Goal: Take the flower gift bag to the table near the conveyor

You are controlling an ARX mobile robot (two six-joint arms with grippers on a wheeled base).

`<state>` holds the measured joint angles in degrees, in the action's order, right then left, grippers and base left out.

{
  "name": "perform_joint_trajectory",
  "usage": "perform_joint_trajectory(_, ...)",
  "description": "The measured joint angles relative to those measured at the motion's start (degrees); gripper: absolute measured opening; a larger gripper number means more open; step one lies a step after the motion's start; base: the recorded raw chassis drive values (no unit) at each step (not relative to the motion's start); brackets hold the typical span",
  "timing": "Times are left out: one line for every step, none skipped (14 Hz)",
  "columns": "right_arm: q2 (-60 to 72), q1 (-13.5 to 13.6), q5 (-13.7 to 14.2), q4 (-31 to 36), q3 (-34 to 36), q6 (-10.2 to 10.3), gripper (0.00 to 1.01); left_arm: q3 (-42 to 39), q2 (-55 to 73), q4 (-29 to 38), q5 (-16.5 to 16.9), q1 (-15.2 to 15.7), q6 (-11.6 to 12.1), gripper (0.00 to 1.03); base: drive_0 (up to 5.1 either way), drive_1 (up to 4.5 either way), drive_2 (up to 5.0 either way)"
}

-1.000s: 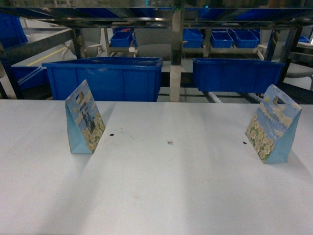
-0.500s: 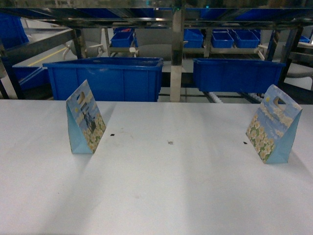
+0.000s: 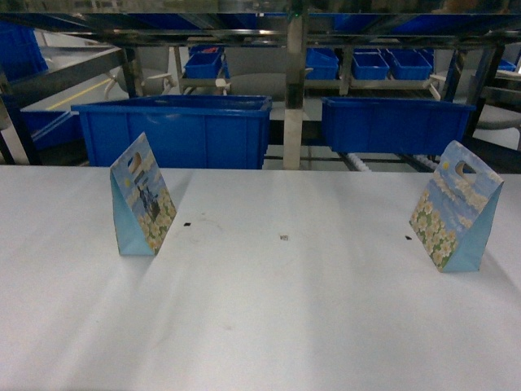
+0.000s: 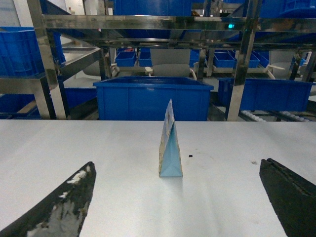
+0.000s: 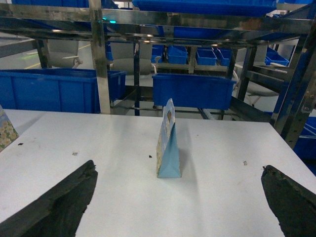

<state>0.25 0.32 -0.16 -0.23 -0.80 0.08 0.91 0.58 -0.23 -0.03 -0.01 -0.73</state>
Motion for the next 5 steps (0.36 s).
perform_joint_trajectory(0.0, 0.0, 0.02, 0.0, 0.0, 0.0, 0.97, 0.0, 0.0, 0.02, 0.0, 0.0, 0.07, 0.97, 0.0, 0.0, 0.0)
perform_joint_trajectory(0.0, 0.0, 0.02, 0.0, 0.0, 0.0, 0.98, 0.0, 0.0, 0.02, 0.0, 0.0, 0.09, 0.98, 0.0, 0.0, 0.0)
perform_joint_trajectory(0.0, 0.0, 0.02, 0.0, 0.0, 0.0, 0.98, 0.0, 0.0, 0.02, 0.0, 0.0, 0.09, 0.98, 0.0, 0.0, 0.0)
perform_joint_trajectory(0.0, 0.0, 0.02, 0.0, 0.0, 0.0, 0.98, 0.0, 0.0, 0.02, 0.0, 0.0, 0.09, 0.98, 0.0, 0.0, 0.0)
perform_joint_trajectory(0.0, 0.0, 0.02, 0.0, 0.0, 0.0, 0.98, 0.0, 0.0, 0.02, 0.0, 0.0, 0.09, 0.98, 0.0, 0.0, 0.0)
